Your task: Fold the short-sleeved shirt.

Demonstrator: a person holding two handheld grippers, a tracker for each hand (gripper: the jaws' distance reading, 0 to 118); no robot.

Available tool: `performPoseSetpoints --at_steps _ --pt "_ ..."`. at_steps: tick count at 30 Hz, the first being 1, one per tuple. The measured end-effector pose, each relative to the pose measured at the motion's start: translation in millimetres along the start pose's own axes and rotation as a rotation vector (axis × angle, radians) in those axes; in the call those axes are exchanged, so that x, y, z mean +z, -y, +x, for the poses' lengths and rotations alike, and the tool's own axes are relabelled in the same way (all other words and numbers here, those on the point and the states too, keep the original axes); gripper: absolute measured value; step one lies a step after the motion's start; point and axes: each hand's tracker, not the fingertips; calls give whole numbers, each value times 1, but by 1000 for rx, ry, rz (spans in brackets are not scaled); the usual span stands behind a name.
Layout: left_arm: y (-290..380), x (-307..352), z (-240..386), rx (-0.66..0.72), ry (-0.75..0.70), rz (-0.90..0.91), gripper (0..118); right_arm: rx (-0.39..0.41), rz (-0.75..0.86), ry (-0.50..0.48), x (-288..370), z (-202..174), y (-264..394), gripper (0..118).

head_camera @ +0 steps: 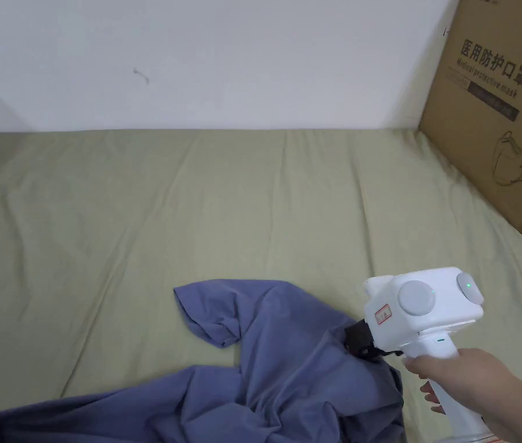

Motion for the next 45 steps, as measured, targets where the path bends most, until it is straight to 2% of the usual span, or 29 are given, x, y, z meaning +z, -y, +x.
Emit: performPoseSetpoints --at_steps 1,2,3,6,11,15,17,20,26,30,34,39,42,45 --pt "0 2 1 1 3 3 3 31 35 -36 5 1 -1 0" --pt "-2 5 1 -1 10 14 3 14 107 -51 16 2 -2 0" --pt "-4 9 2 2 16 21 3 -7 77 -31 23 4 1 0" --pt "-18 26 1 8 53 50 3 -83 152 -112 58 26 7 0" --pt "-61 71 8 -99 53 140 3 -128 320 -124 162 59 16 0" --pt "-105 114 21 -155 103 227 3 -141 430 -95 246 73 26 0" --pt "-128 137 32 -241 52 289 3 -163 455 -94 286 83 29 0" --pt "-162 164 44 -298 55 349 3 -165 534 -29 341 93 23 0" --pt "-234 175 66 -289 106 378 3 -207 657 -7 413 107 -10 0" --pt "-275 160 88 -310 93 379 3 -242 716 25 431 116 -51 0" --pt "-314 130 103 -253 94 396 3 -303 750 29 426 126 -101 0" --pt "-353 87 112 -192 77 448 3 -263 800 107 408 124 -156 0" --pt "-365 66 109 -119 71 519 3 -278 857 107 397 122 -177 0" --pt "-365 47 106 -113 42 573 3 -298 915 116 374 121 -189 0"
